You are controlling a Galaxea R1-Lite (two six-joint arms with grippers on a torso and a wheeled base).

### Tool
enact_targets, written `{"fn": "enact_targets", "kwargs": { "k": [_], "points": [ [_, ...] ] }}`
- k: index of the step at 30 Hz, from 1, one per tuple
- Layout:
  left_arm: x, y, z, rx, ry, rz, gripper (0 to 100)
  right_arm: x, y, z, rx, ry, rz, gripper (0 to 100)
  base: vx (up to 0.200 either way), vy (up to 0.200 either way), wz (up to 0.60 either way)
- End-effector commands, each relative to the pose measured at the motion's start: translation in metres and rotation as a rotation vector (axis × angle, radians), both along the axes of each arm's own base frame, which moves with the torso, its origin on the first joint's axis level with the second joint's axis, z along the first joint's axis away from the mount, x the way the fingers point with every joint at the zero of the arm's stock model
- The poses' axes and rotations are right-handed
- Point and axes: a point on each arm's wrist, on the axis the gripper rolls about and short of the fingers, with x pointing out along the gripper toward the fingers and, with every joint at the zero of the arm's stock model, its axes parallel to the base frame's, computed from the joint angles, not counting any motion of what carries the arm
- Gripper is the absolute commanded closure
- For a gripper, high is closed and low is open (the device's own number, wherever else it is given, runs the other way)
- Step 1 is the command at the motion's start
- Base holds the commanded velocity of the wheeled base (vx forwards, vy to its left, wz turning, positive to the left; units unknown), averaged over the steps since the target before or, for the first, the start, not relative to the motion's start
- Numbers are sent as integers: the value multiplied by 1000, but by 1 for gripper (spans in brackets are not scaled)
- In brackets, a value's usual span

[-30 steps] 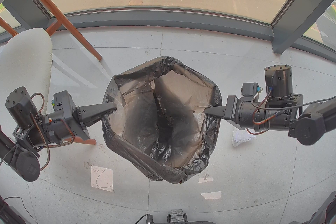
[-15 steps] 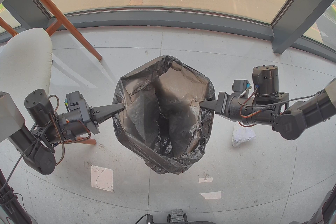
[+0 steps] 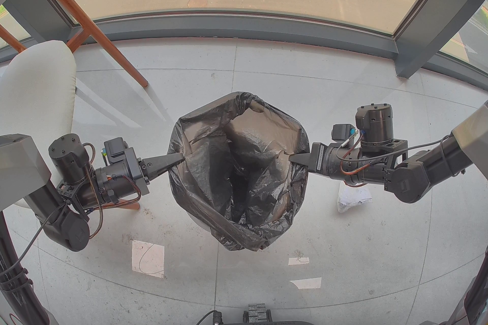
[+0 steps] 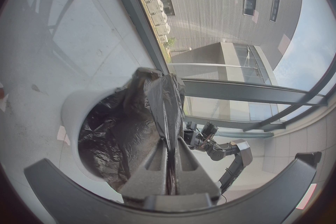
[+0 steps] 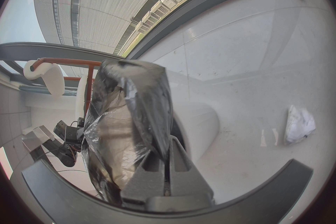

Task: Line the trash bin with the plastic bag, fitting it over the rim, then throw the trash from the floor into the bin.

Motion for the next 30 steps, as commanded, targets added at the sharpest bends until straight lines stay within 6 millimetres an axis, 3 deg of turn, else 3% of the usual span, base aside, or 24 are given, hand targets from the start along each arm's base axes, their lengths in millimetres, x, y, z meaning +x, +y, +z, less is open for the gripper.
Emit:
{"fn": "enact_targets", "kwargs": {
  "k": [1, 5, 27, 28, 30],
  "points": [
    [7, 3, -18, 4, 45, 57, 100, 4, -8, -15, -35, 22, -9, 100, 0, 0, 0],
    [14, 4, -29, 11, 64, 143, 100, 6, -8, -25, -61, 27, 0, 100, 0, 0, 0],
    [22, 1, -22, 108, -105, 165, 100, 22, 9, -36, -34, -28, 21, 100, 0, 0, 0],
    [22, 1, -22, 108, -105, 165, 100, 22, 9, -36, -34, -28, 21, 0, 0, 0, 0],
    [21, 1, -23, 112, -100, 165, 100, 22, 8, -43, -41, -16, 16, 0, 0, 0, 0]
  ]
}}
